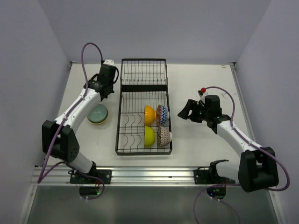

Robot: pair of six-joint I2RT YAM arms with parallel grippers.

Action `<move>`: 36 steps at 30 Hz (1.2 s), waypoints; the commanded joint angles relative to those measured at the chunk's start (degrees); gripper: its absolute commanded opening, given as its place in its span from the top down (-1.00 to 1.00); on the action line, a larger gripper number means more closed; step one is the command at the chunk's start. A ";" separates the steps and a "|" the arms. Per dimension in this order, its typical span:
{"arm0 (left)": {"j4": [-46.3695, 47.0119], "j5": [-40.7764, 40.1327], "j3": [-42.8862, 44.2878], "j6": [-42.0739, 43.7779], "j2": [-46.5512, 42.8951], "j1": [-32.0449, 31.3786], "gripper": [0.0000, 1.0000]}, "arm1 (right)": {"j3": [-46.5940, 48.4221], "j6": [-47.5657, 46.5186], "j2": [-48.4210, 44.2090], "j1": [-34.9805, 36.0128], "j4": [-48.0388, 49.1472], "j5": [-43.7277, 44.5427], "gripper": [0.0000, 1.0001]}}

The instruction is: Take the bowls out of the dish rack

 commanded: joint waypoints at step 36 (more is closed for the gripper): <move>9.46 -6.86 21.33 6.54 28.09 6.70 1.00 | 1.57 -1.40 2.11 -0.09 0.63 1.42 -0.45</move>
